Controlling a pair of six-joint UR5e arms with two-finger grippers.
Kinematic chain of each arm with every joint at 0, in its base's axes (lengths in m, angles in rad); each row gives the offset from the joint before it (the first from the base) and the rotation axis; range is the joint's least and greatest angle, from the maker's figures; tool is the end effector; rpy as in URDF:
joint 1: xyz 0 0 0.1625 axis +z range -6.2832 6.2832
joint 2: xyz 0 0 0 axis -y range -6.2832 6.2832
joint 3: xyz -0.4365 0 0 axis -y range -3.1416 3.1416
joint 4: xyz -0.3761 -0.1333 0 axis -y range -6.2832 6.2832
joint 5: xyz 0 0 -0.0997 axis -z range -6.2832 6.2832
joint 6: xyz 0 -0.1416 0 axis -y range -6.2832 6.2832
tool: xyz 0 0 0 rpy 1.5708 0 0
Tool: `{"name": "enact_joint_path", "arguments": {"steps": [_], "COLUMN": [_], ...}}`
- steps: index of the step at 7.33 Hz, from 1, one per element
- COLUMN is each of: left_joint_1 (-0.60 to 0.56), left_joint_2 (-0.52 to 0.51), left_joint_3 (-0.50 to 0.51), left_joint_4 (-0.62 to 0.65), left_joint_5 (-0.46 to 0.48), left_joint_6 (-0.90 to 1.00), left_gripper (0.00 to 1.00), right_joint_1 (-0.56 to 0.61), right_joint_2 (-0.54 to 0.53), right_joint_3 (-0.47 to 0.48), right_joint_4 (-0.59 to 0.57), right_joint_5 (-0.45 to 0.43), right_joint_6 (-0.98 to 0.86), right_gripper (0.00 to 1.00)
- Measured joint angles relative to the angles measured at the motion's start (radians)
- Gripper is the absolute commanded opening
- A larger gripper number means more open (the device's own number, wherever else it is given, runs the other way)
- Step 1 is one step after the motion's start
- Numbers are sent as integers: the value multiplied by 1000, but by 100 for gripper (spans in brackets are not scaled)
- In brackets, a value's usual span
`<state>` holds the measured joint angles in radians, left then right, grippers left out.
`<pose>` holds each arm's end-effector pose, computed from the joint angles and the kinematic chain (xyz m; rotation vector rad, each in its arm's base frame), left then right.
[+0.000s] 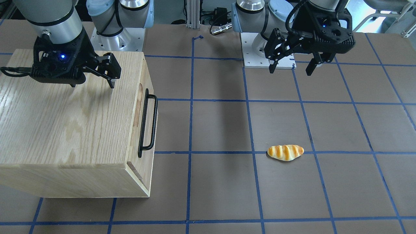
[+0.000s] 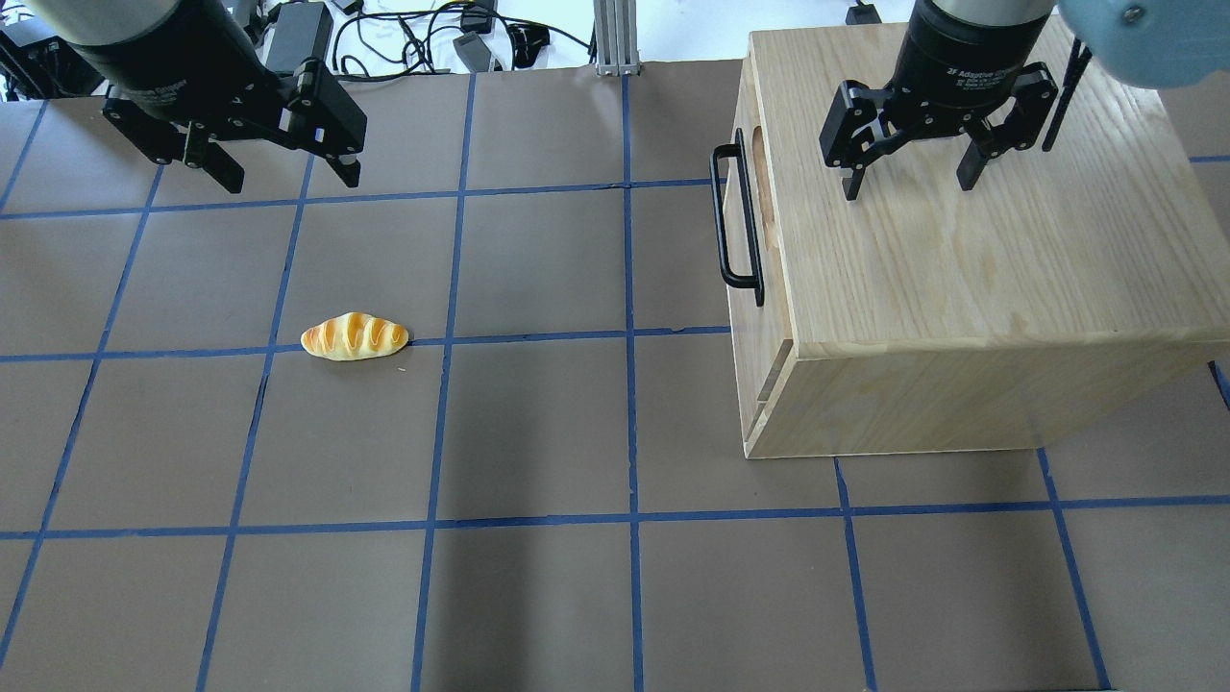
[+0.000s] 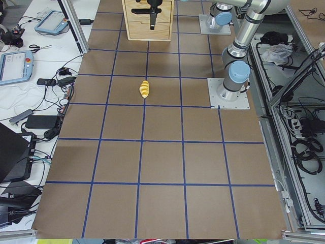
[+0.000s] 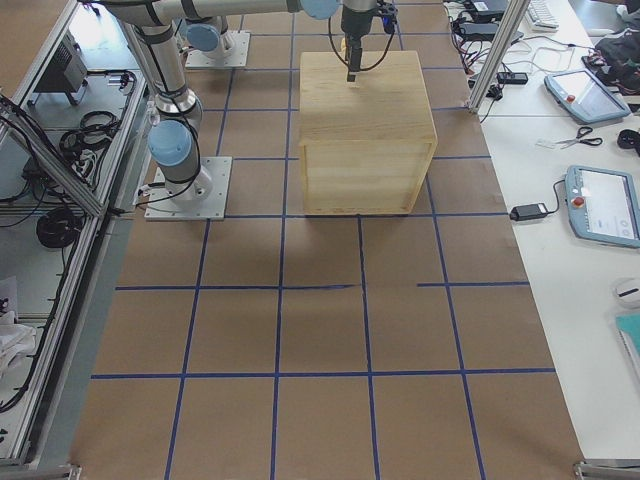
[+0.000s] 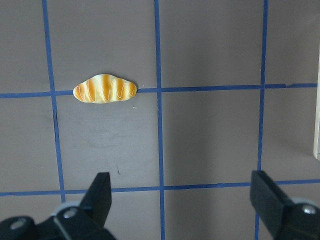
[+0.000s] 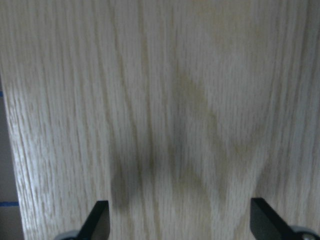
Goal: Open upper drawer
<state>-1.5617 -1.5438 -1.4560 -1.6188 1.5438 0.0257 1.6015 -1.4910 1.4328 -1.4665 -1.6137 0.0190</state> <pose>-0.1328 -0.4743 0.5204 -0.0278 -3.1127 0.1468 0.1426 -0.4992 0.4736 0.0197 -3.0967 -0.0697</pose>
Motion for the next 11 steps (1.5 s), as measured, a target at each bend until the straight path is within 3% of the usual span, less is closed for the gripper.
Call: {"name": "enact_joint_path", "arguments": {"steps": [4, 6, 8, 11], "left_joint_1": [4, 0, -58, -202], "left_joint_2": [-17, -64, -137, -245], "left_joint_3": [-20, -45, -71, -78], "left_joint_4": [33, 95, 268, 438], "left_joint_5": [-14, -138, -281, -388], "left_joint_6": [-6, -62, -204, -348], "left_gripper": [100, 100, 100, 100], "right_joint_1": [0, 0, 0, 0], "right_joint_2": [0, 0, 0, 0], "right_joint_3": [0, 1, 0, 0], "right_joint_4": [0, 0, 0, 0], "right_joint_5": [0, 0, 0, 0], "right_joint_6": [0, 0, 1, 1], "right_gripper": [100, 100, 100, 100]}}
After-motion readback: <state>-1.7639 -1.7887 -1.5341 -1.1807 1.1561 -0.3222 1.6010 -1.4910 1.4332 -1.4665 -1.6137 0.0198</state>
